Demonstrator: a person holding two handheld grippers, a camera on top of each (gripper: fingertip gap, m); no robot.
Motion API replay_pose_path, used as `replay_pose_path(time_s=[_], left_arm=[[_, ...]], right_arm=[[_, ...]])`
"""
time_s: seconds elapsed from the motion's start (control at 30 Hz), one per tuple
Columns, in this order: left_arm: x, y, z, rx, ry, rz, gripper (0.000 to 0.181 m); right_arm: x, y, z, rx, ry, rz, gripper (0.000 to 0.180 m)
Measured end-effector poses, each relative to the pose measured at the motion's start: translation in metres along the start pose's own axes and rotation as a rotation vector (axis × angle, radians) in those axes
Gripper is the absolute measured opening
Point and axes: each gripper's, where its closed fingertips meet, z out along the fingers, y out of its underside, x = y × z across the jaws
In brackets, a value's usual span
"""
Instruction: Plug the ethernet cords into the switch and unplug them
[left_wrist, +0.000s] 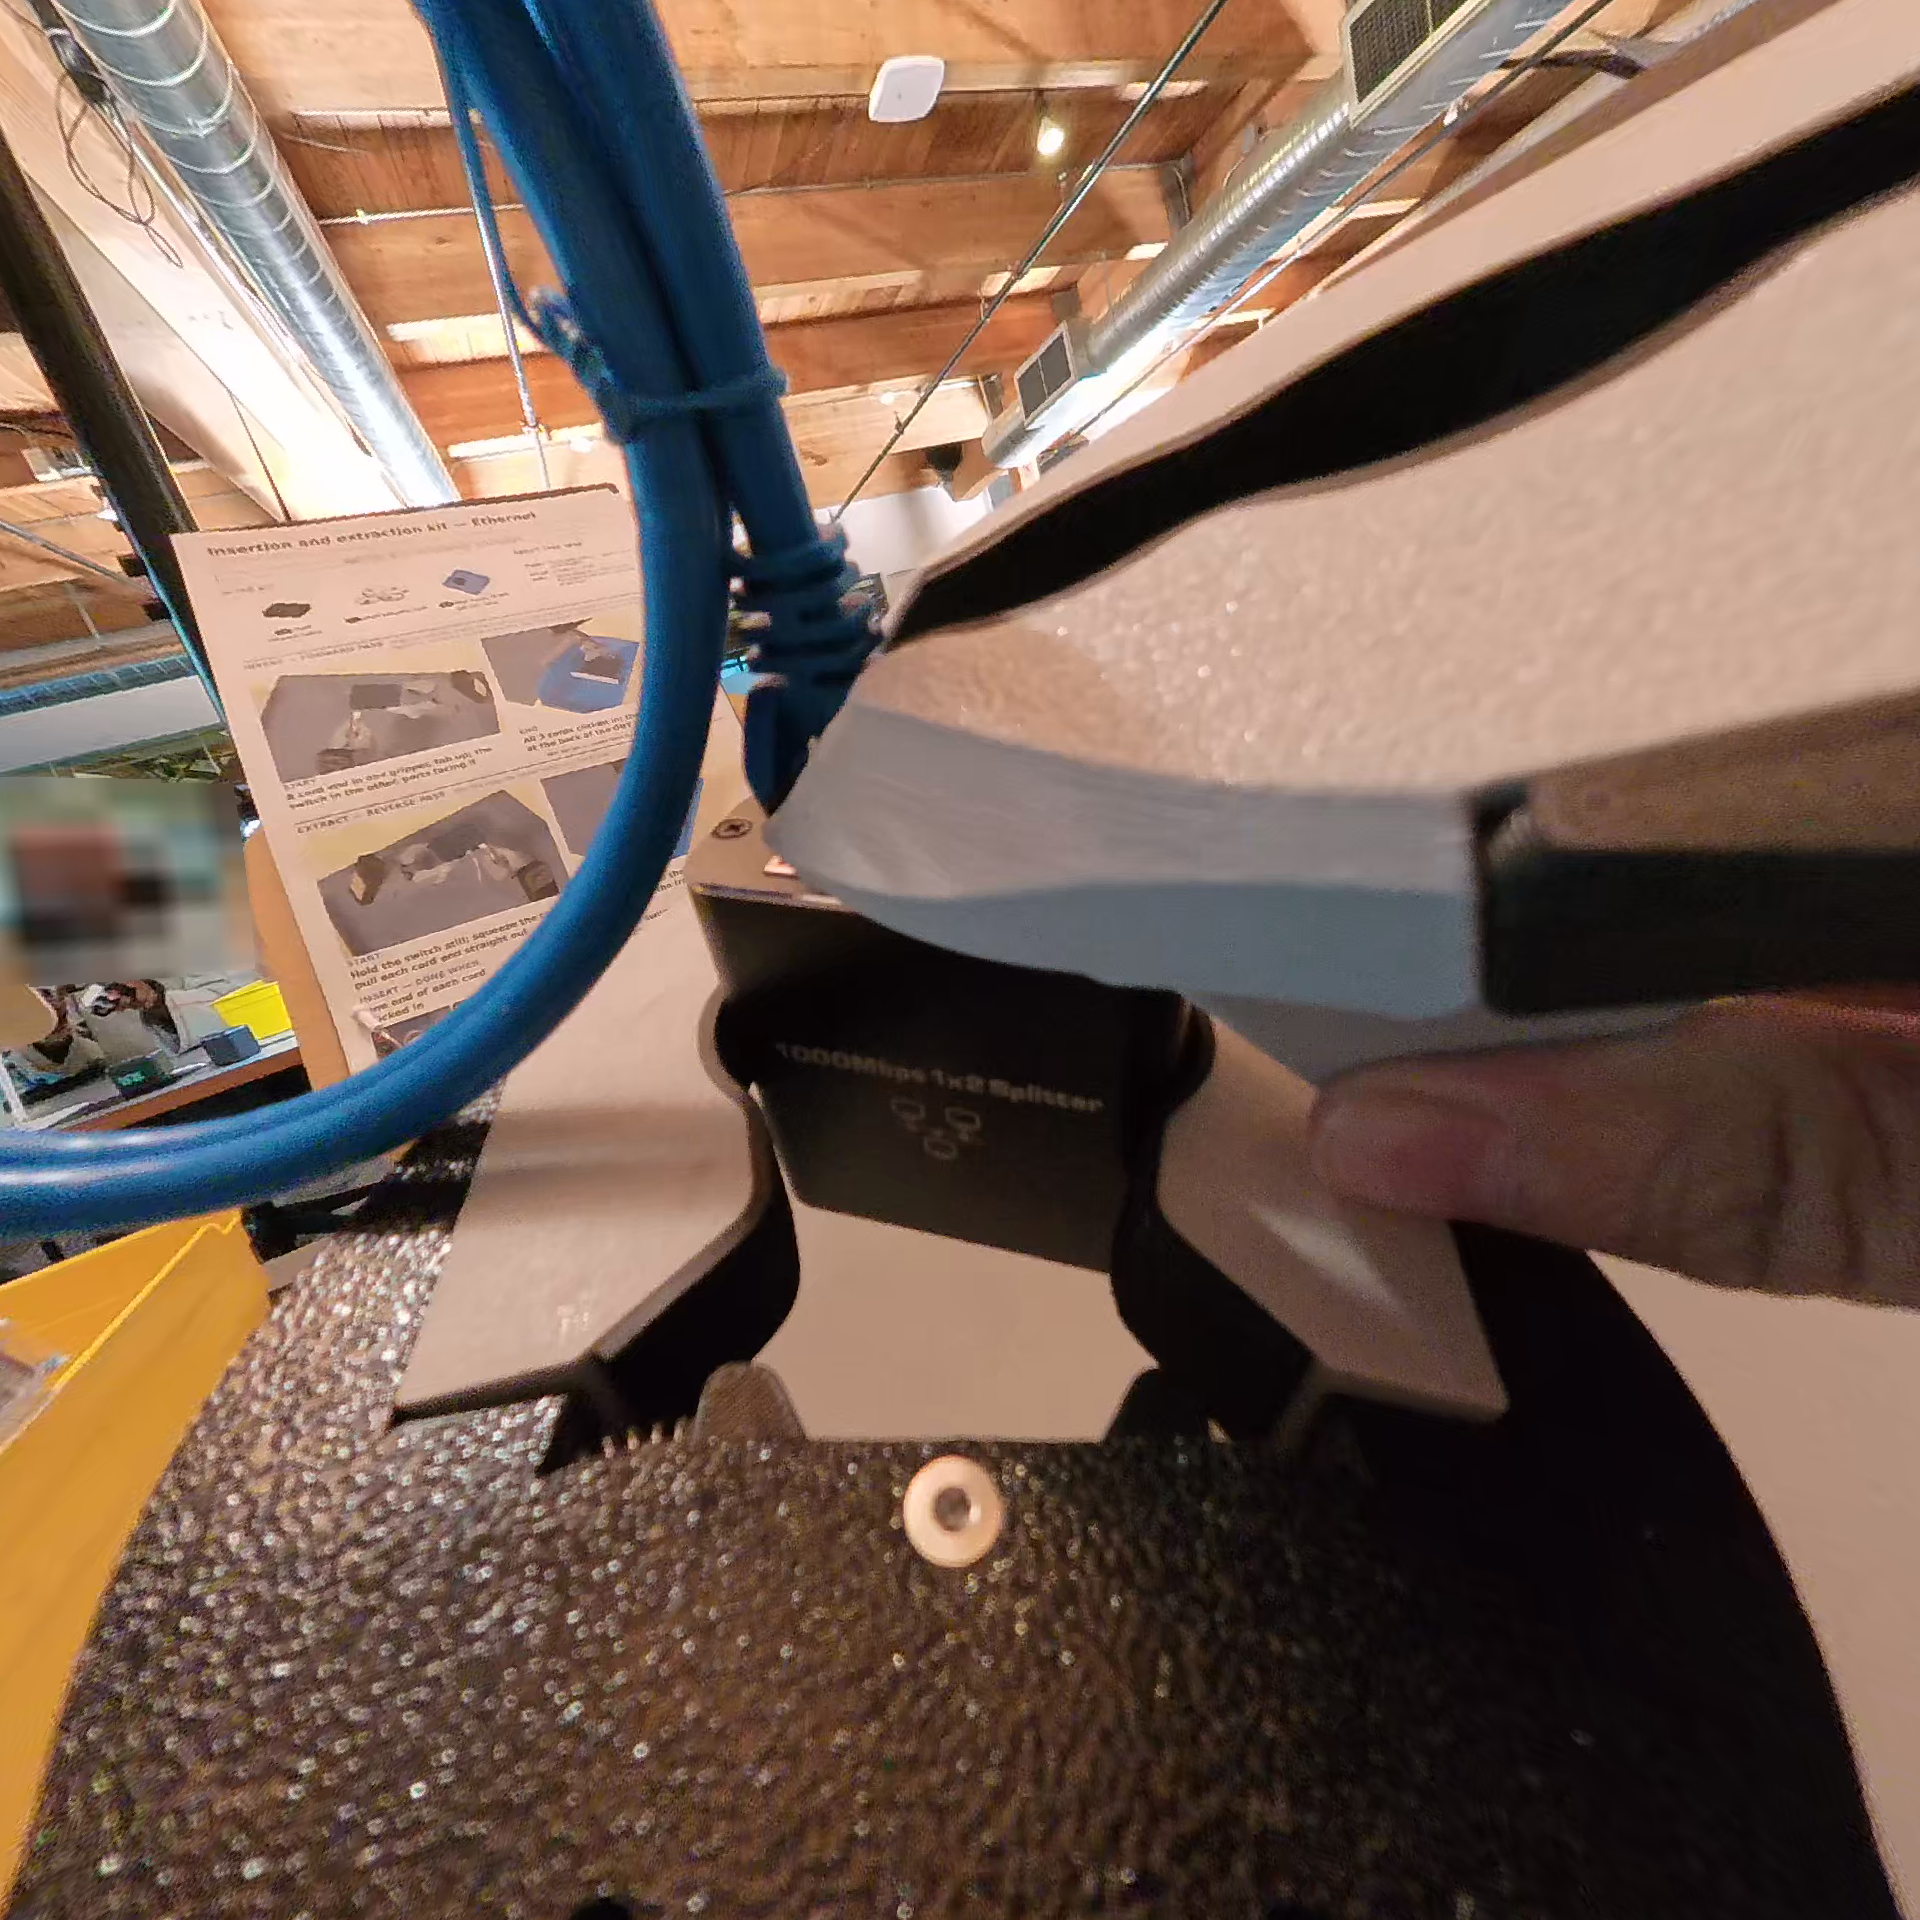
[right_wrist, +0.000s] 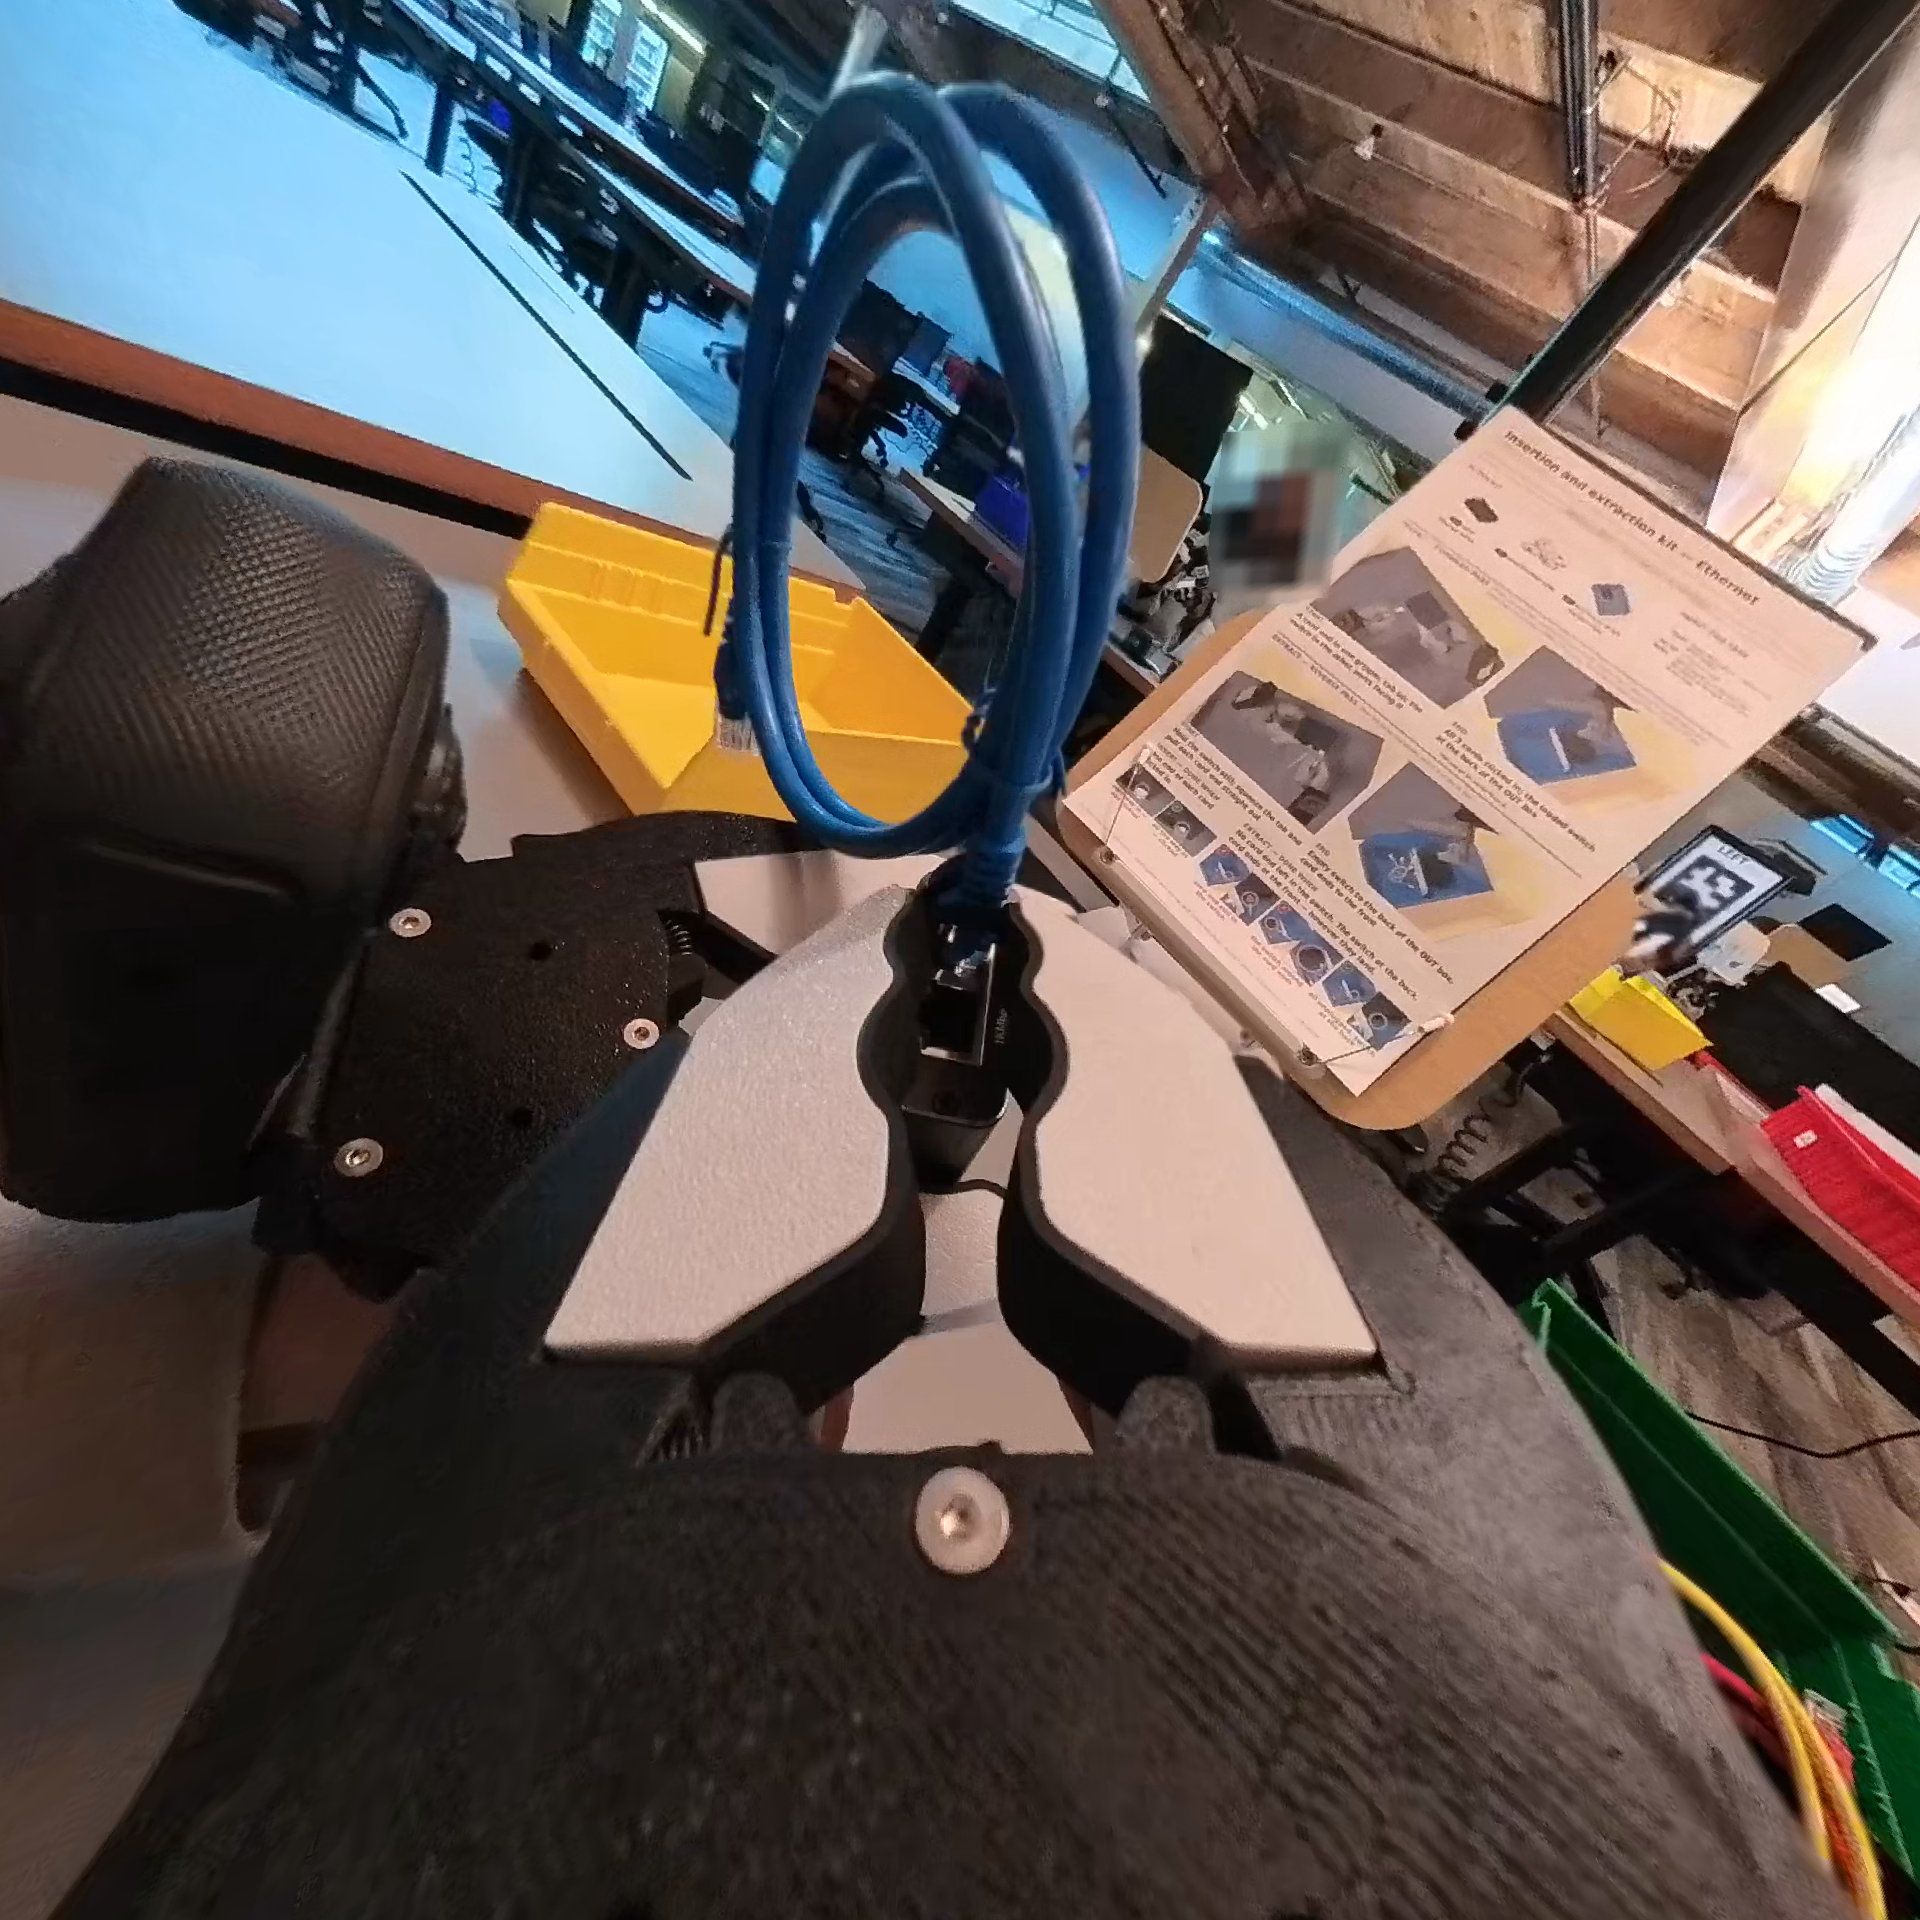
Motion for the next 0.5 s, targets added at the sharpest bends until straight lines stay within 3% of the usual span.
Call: replay_pose_path(time_s=[0.03,0.5], left_arm=[[0.0,0.0,0.0,0.002,0.003,-0.002,0.074],[0.009,0.021,0.006,-0.097,0.055,-0.019,0.074]], right_arm=[[0.0,0.0,0.0,-0.006,0.007,-0.011,0.014],[0.009,0.022,0.004,-0.048,-0.019,0.009,0.016]])
